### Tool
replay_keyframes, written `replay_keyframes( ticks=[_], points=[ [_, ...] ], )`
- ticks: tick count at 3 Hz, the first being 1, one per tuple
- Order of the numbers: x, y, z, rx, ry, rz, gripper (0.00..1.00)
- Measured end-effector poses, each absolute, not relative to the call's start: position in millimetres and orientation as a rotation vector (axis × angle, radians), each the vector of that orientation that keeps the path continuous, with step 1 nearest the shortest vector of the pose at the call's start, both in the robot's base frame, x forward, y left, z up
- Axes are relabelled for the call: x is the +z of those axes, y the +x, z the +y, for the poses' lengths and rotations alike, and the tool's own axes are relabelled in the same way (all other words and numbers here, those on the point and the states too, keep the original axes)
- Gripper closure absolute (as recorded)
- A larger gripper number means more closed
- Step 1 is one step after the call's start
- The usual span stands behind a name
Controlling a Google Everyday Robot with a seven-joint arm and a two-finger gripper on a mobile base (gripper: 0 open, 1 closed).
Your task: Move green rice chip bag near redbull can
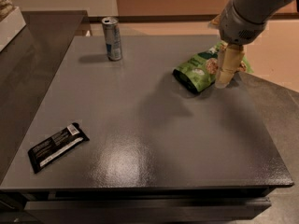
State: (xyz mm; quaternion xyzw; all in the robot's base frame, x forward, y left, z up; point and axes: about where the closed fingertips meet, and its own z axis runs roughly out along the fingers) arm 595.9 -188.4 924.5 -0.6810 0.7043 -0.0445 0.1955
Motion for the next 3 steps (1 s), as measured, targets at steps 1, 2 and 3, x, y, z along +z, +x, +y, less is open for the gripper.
replay_keyframes(
  ticks=[1,2,3],
  points=[
    [907.8,626.7,-181.5,-0.129,-2.041,1.902,0.00],
    [889.0,646.0,-178.1,-0.135,-2.172,1.843,0.00],
    [873.4,652.3,-177.9,-0.149,-2.289,1.781,0.00]
  ],
)
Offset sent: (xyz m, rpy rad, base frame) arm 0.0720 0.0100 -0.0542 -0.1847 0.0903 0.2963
